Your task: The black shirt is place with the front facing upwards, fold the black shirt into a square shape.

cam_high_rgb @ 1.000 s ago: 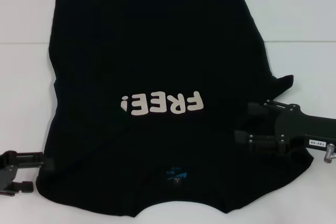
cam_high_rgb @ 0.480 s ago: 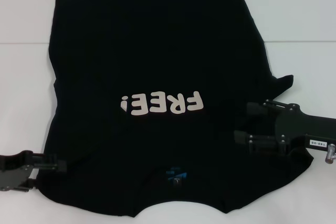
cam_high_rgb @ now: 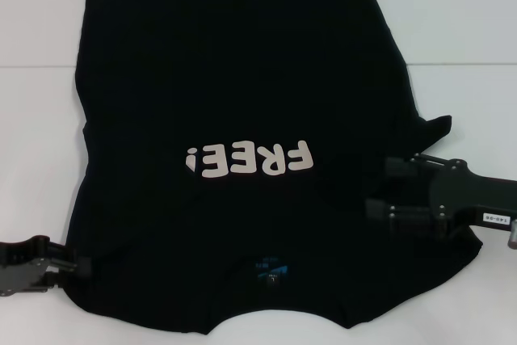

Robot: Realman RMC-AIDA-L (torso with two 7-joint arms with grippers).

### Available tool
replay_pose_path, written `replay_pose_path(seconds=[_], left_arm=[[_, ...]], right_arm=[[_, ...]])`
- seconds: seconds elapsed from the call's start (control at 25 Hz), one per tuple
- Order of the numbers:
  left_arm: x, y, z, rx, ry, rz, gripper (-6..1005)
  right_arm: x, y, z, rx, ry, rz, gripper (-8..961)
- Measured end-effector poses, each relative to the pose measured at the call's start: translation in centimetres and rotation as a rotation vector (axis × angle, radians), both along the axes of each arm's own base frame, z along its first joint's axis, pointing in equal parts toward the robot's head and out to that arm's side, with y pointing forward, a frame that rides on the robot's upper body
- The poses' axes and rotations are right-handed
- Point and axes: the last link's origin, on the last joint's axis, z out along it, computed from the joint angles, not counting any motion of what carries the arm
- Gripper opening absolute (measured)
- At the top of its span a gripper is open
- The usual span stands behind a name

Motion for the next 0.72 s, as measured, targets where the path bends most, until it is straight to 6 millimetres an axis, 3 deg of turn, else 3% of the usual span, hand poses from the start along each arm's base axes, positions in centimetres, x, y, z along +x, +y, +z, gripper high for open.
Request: replay_pose_path(seconds=[0.24, 0.52, 0.72], left_arm=[[0.0, 0.1, 0.0, 0.006, 0.004, -0.004, 267], [0.2, 0.1, 0.0, 0.0, -0.001, -0.023, 122], [0.1, 0.0, 0.1, 0.008, -0.008, -0.021, 37]], right_arm=[[0.6, 0.9, 2.6, -0.058, -0.024, -0.147, 915], [0.8, 3.3, 8.2, -0.277, -0.224, -0.63, 914], [0.7, 4.0, 10.1, -0.332, -0.363, -0.871, 914]])
